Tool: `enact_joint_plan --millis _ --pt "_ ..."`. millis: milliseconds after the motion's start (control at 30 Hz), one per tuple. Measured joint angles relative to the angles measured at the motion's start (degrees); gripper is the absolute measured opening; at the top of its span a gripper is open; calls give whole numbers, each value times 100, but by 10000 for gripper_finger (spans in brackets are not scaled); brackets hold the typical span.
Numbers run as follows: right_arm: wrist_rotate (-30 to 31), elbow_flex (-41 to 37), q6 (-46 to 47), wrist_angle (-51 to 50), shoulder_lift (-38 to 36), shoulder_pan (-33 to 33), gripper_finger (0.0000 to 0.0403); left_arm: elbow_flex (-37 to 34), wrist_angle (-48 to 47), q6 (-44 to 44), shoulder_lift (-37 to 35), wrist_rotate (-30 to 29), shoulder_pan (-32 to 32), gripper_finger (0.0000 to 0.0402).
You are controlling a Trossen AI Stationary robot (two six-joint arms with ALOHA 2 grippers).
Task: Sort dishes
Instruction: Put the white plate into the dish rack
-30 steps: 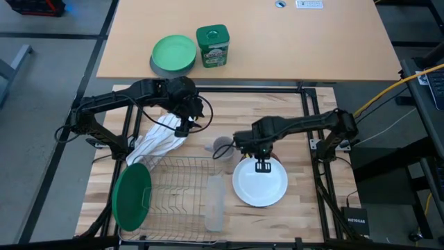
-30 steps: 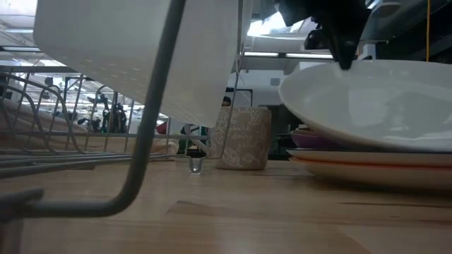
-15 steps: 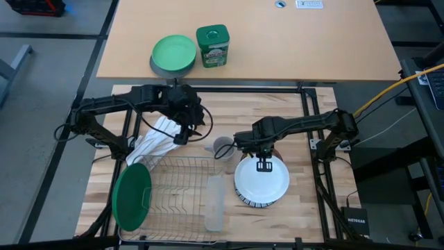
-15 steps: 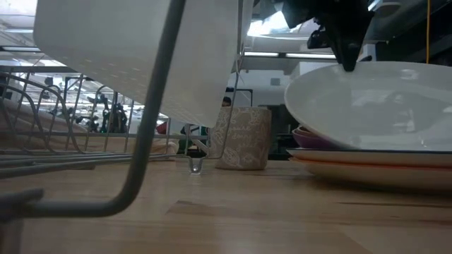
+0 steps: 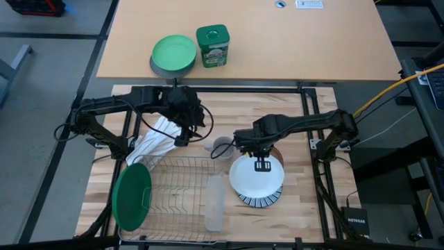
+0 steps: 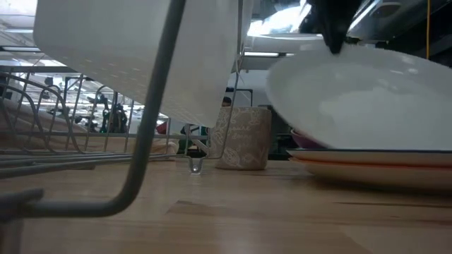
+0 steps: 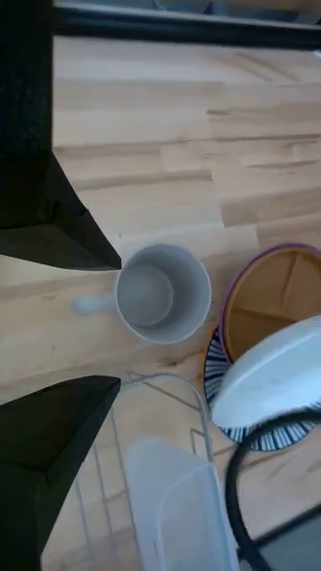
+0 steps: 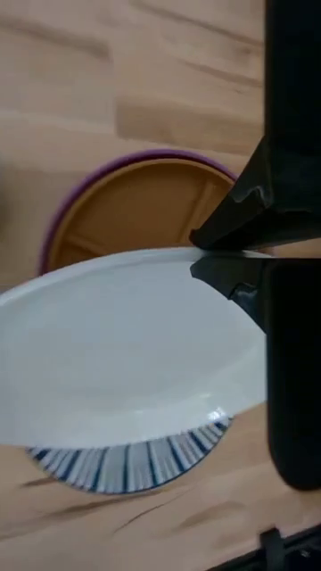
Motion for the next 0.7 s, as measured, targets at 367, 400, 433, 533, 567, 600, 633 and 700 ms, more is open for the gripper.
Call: enact_joint_plan --millis 367,400,433,533,567,600,633,700 --pt "471 815 -13 -59 0 -11 6 7 682 -713 485 -41 -513 194" --pt "480 855 -17 -61 0 -11 6 7 792 -720 560 -120 -554 194" --pt "485 877 -17 -57 0 -11 5 7 911 -720 648 -250 -587 194" --pt "531 896 -15 -55 -1 -9 4 7 1275 -779 890 -526 -664 194" --pt "531 896 -15 -55 0 -9 4 7 1413 -811 970 -558 -682 194" --pt "531 896 -15 -53 0 -9 4 7 1576 -866 1035 -574 -694 194" --pt "533 896 -15 -53 0 -9 4 7 1722 -920 1103 -574 -698 194" --pt "533 896 -17 -53 0 -9 4 7 1961 -1051 1210 -577 -722 194"
